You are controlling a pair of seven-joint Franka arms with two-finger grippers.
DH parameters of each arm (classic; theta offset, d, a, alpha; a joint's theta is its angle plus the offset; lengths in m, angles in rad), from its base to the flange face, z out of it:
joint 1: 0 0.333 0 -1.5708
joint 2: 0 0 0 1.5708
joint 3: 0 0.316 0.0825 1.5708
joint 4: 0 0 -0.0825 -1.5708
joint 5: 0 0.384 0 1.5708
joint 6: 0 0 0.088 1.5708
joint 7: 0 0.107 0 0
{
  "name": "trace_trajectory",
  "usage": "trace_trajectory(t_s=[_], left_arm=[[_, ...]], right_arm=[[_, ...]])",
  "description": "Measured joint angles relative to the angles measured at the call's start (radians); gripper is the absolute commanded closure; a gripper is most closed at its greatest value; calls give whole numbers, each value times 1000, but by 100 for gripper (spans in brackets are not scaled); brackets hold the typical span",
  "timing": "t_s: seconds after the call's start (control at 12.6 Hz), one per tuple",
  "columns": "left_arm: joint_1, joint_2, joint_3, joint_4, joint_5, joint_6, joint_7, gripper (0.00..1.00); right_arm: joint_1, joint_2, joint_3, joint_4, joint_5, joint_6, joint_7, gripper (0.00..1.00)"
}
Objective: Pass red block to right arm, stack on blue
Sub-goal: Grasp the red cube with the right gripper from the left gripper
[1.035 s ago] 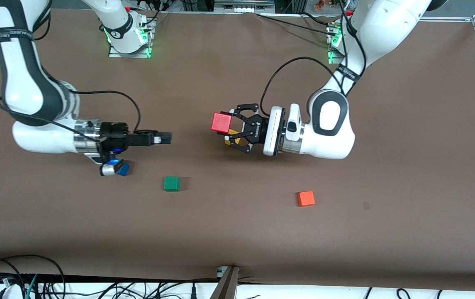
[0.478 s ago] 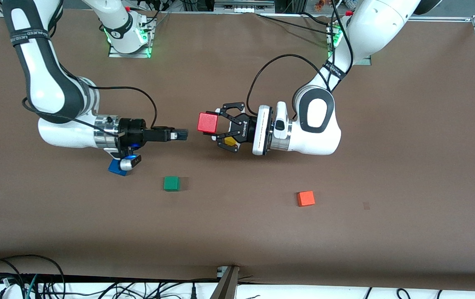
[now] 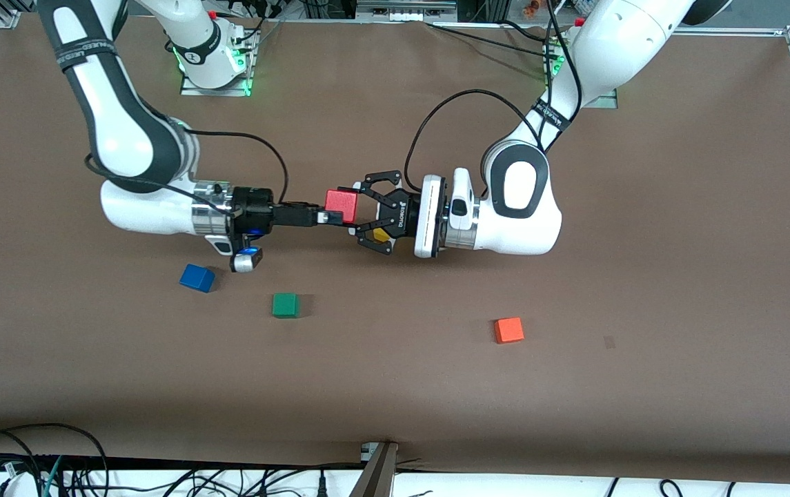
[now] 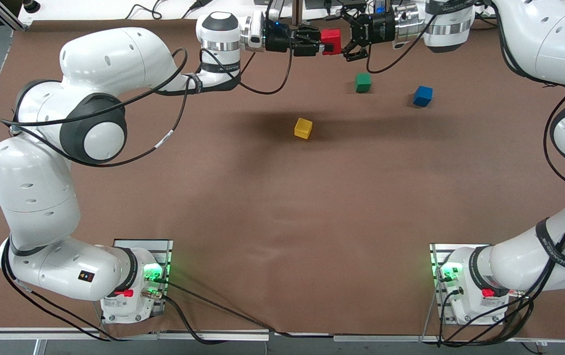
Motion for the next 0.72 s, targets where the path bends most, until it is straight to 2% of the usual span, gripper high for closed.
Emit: trace_trajectory(t_s=[0.08,0.16,0.24,0.48,0.56,0.72], left_arm=[[-5,3,0,8,0,10,-11,100],[-10,5,0,18,0,27,-25,100],[-14,5,0,26,-2,41,-40,100],[-20,5,0,35,-3,53,-60,100],[-20,5,0,37,-3,53,-62,1],[-21,6,0,38,-3,53,-77,0]], right_arm=[[9,-1,4,0,9,13,-8,80],[10,-2,4,-1,9,14,-13,94],[7,-2,3,-5,9,14,-17,100],[6,-3,1,-9,10,13,-26,100],[6,-5,0,-9,10,13,-26,100],[5,-8,0,-8,14,14,-26,100]])
